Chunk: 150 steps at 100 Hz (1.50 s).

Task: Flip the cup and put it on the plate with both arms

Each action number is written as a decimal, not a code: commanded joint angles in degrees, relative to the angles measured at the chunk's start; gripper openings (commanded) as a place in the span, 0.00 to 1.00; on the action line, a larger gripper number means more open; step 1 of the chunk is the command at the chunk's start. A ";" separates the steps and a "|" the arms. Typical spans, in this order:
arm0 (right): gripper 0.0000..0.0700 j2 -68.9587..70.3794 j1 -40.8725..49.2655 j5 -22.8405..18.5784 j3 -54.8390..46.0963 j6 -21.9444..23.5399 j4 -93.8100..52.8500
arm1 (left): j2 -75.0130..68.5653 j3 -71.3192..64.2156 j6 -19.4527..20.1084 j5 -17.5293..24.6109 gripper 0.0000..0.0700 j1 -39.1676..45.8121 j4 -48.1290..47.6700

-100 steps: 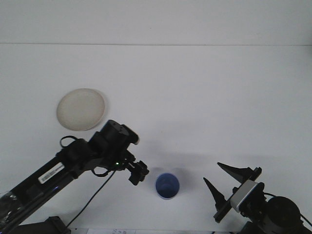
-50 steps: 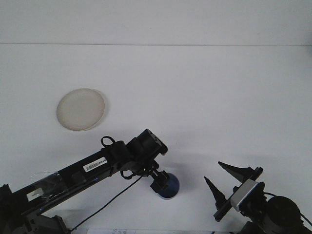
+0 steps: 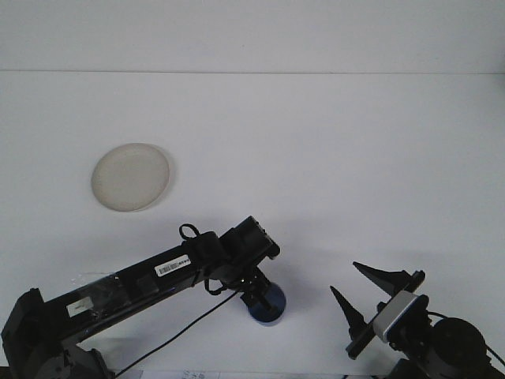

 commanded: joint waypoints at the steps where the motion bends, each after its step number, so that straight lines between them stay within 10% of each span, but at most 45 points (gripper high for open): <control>1: 0.59 0.31 0.37 0.04 0.31 -0.31 0.50 | 1.03 1.29 -0.46 -0.17 0.02 -0.66 -0.26; 25: 0.59 0.31 0.37 0.04 0.31 -0.28 0.48 | 0.37 3.34 1.22 -1.46 0.02 -0.15 -3.69; 66: 0.59 0.31 0.37 0.04 0.31 -0.02 0.48 | -9.03 14.53 12.22 -21.18 0.01 19.12 -15.41; 103: 0.59 0.31 0.37 0.04 0.31 0.15 0.48 | -4.57 15.30 13.42 -20.13 0.01 51.89 -3.76; 150: 0.59 0.31 0.37 1.55 0.31 0.15 0.50 | 10.21 15.32 14.49 -15.32 0.01 58.69 2.73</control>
